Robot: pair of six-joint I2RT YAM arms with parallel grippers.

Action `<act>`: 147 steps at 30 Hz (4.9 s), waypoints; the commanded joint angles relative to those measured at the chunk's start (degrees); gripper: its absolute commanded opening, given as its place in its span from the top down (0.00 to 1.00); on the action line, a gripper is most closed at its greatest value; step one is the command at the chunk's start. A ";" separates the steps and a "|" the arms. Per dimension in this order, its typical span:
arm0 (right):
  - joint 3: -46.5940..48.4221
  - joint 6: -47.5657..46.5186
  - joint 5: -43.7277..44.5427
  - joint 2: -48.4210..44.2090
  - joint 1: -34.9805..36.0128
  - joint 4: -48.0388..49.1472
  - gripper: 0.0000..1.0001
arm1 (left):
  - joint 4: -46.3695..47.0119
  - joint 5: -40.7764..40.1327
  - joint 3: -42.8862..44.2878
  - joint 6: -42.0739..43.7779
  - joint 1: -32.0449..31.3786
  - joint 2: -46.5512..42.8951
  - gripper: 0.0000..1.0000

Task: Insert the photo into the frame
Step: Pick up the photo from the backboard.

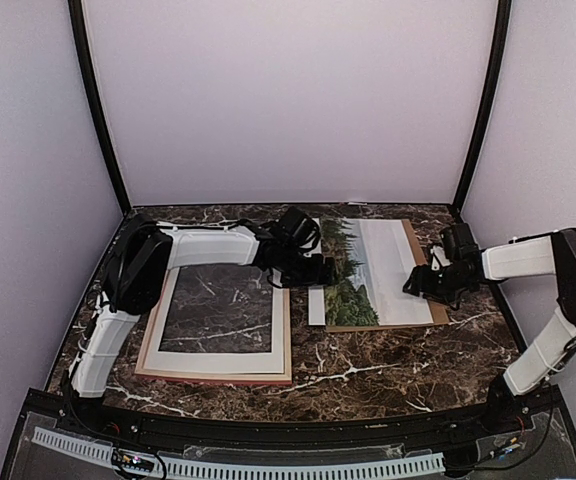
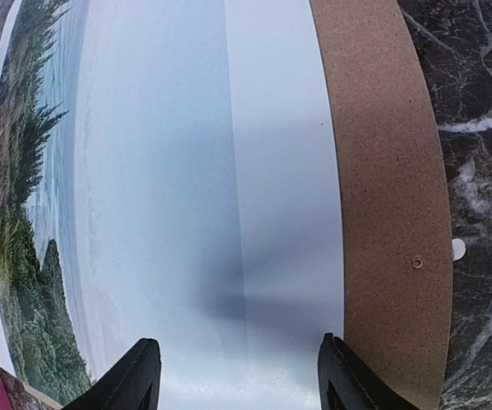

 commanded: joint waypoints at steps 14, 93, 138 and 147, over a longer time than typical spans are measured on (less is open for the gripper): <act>-7.50 3.72 -4.46 -0.24 0.90 5.94 0.38 | 13.14 12.62 -11.87 -7.54 -0.12 -4.76 0.09; -9.67 3.66 -2.06 -6.89 0.21 -1.22 0.33 | 42.81 27.40 -27.75 -30.72 2.45 -10.23 0.08; -11.36 4.10 -3.05 -5.86 0.28 0.91 0.35 | 59.18 32.50 -28.28 -27.16 4.14 -10.64 0.14; -11.85 4.33 -3.56 -5.93 0.36 1.53 0.35 | 44.95 29.92 -24.20 -23.63 4.16 -9.32 0.29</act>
